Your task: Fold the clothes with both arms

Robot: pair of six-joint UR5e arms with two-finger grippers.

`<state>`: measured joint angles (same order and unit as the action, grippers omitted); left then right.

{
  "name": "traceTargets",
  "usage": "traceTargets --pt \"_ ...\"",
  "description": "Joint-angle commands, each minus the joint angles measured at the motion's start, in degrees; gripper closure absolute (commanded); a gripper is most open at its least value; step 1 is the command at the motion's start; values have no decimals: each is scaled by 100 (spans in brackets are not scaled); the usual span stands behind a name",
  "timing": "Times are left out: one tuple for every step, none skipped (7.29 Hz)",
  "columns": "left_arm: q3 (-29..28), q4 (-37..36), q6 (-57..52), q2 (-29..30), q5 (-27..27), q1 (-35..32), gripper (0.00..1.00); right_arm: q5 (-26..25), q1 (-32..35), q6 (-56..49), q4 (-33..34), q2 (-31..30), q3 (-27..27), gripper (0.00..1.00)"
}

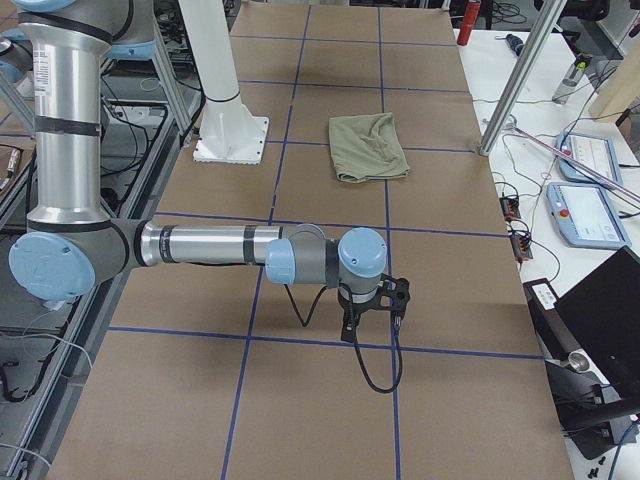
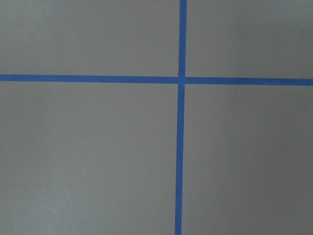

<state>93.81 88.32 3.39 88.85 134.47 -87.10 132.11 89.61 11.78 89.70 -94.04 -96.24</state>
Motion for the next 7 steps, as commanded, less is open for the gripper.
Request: traceTargets --pt "23 1 -23 0 0 0 0 -169 -40 -725 13 -70 -8 0" --pt "24 1 -23 0 0 0 0 93 -40 -895 13 -132 0 0" --pt "24 1 -23 0 0 0 0 591 -23 -906 4 -193 -8 0" --pt "24 1 -23 9 0 0 0 701 -5 -906 4 -203 -17 0" --pt "24 1 -23 9 0 0 0 693 -5 -906 4 -185 -8 0" --pt "24 1 -23 9 0 0 0 693 12 -906 4 -168 -17 0" --pt "24 1 -23 9 0 0 0 667 13 -906 4 -141 -17 0"
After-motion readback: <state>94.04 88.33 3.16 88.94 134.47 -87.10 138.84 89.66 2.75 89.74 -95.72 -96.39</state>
